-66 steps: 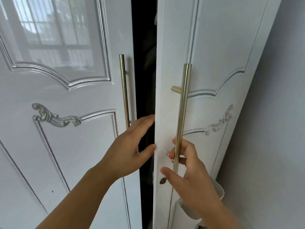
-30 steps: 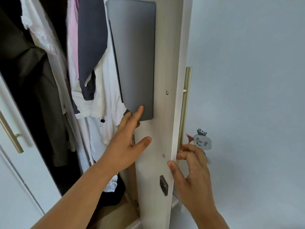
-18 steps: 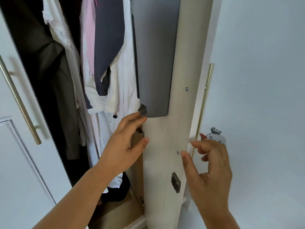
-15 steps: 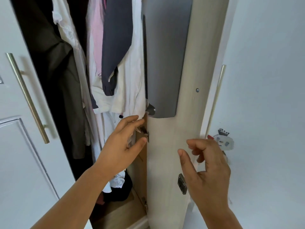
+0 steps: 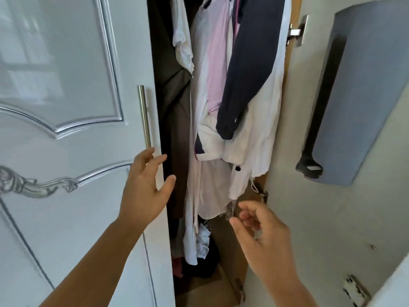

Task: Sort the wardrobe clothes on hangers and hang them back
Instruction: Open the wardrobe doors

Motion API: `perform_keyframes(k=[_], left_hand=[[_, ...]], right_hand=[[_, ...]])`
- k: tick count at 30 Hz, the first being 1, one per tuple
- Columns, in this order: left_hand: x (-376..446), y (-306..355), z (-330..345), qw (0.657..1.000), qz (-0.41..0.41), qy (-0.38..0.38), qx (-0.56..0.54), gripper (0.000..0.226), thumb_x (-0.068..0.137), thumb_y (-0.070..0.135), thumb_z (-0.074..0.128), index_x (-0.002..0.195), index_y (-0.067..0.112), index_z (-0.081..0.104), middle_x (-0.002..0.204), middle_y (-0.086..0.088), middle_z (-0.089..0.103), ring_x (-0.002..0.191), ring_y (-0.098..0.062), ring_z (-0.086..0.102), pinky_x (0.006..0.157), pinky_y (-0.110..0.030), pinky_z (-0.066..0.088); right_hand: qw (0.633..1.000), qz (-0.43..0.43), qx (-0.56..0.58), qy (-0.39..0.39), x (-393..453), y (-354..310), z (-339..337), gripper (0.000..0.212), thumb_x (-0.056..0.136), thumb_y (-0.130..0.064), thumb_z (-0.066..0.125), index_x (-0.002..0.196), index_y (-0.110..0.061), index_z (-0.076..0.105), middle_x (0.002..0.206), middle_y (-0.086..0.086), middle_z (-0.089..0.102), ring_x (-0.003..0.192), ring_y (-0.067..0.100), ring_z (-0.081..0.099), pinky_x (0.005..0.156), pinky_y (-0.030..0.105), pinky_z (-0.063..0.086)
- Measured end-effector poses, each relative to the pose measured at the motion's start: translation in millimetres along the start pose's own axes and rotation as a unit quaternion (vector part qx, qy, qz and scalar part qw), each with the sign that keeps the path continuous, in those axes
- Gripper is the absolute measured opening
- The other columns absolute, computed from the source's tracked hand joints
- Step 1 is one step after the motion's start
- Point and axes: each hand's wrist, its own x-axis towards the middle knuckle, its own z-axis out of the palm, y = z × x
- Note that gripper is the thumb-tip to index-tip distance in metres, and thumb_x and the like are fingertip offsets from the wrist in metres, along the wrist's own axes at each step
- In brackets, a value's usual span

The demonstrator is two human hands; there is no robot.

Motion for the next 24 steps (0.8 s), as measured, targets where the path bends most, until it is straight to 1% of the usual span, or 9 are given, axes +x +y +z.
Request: perform_keyframes(k=[3, 5, 8, 10, 11, 13, 15, 18, 24], left_hand=[[15.9, -13.1, -9.5, 0.999, 0.011, 0.034, 0.003, 0.053, 0.086, 0.023, 0.066, 0.135, 0.020, 0.048, 0.149, -0.001, 0.031, 0.136, -0.017, 0.030, 0.104, -0.030, 0.031], [24.9, -16.6, -11.4, 1.000, 0.008, 0.002, -0.019, 0.055, 0.088, 0.026, 0.064, 0.139, 0.022, 0.042, 0.148, 0.001, 0.031, 0.136, -0.015, 0.031, 0.103, -0.026, 0.030], [28.2, -19.0, -8.3, 0.997, -0.003, -0.062, -0.047, 0.055, 0.088, 0.028, 0.064, 0.138, 0.027, 0.041, 0.146, 0.002, 0.032, 0.131, -0.016, 0.040, 0.104, -0.032, 0.039], [26.3, -18.1, -6.9, 0.995, -0.010, -0.074, -0.070, 0.056, 0.086, 0.026, 0.066, 0.136, 0.030, 0.041, 0.143, 0.004, 0.034, 0.127, -0.017, 0.044, 0.104, -0.040, 0.042], [24.9, -16.1, -7.1, 0.993, -0.013, -0.073, -0.088, 0.059, 0.086, 0.023, 0.067, 0.137, 0.031, 0.038, 0.143, 0.005, 0.035, 0.126, -0.016, 0.045, 0.103, -0.040, 0.043], [22.6, -10.1, -9.8, 0.987, -0.034, -0.067, -0.140, 0.073, 0.085, 0.015, 0.067, 0.143, 0.032, 0.026, 0.146, 0.005, 0.034, 0.129, -0.016, 0.043, 0.103, -0.034, 0.041], [19.8, -2.7, -13.7, 0.980, -0.055, -0.066, -0.181, 0.090, 0.085, 0.008, 0.067, 0.148, 0.036, 0.009, 0.150, 0.002, 0.031, 0.133, -0.017, 0.040, 0.105, -0.034, 0.038], [10.0, 6.7, -19.0, 0.983, -0.060, -0.071, -0.161, 0.100, 0.086, 0.010, 0.066, 0.148, 0.036, -0.008, 0.150, 0.000, 0.032, 0.132, -0.016, 0.041, 0.103, -0.031, 0.038], [-23.6, 22.3, -37.6, 0.992, -0.058, -0.053, -0.096, 0.095, 0.085, 0.013, 0.066, 0.151, 0.030, -0.001, 0.138, 0.005, 0.043, 0.112, -0.003, 0.048, 0.097, -0.026, 0.041]], right_hand=[[1.000, 0.001, -0.003, -0.009, 4.5, -8.4, 23.3, 0.022, 0.078, -0.023, 0.075, 0.097, -0.026, 0.063, 0.080, -0.016, 0.059, 0.081, 0.007, 0.057, 0.067, 0.011, 0.046], [1.000, -0.001, 0.001, -0.009, 8.0, -14.5, 35.2, 0.023, 0.078, -0.023, 0.075, 0.095, -0.029, 0.061, 0.079, -0.016, 0.060, 0.082, 0.006, 0.057, 0.067, 0.011, 0.047], [1.000, 0.008, 0.015, -0.018, 10.0, -20.9, 44.8, 0.027, 0.079, -0.023, 0.074, 0.094, -0.036, 0.056, 0.079, -0.016, 0.060, 0.084, 0.005, 0.056, 0.068, 0.012, 0.047], [1.000, 0.011, 0.016, -0.018, 9.3, -22.3, 47.4, 0.027, 0.079, -0.023, 0.074, 0.094, -0.036, 0.055, 0.080, -0.015, 0.060, 0.085, 0.004, 0.056, 0.069, 0.011, 0.047], [1.000, 0.014, 0.018, -0.019, 8.3, -22.4, 48.0, 0.027, 0.079, -0.024, 0.074, 0.095, -0.036, 0.055, 0.080, -0.015, 0.060, 0.085, 0.004, 0.056, 0.069, 0.010, 0.047], [0.999, 0.020, 0.025, -0.026, 5.9, -22.4, 48.1, 0.028, 0.080, -0.024, 0.073, 0.096, -0.036, 0.055, 0.081, -0.016, 0.060, 0.086, 0.003, 0.056, 0.069, 0.010, 0.046], [0.999, 0.021, 0.031, -0.032, 3.0, -23.0, 46.1, 0.028, 0.080, -0.023, 0.073, 0.097, -0.035, 0.054, 0.082, -0.016, 0.059, 0.087, 0.002, 0.055, 0.070, 0.008, 0.046], [0.998, 0.011, 0.050, -0.039, -1.0, -25.3, 40.5, 0.026, 0.081, -0.022, 0.072, 0.096, -0.034, 0.055, 0.081, -0.015, 0.059, 0.087, 0.001, 0.055, 0.071, 0.009, 0.046], [0.992, -0.011, 0.090, -0.083, -10.1, -28.5, 24.2, 0.028, 0.081, -0.026, 0.072, 0.102, -0.033, 0.055, 0.084, -0.015, 0.060, 0.090, -0.001, 0.055, 0.071, 0.007, 0.045]])
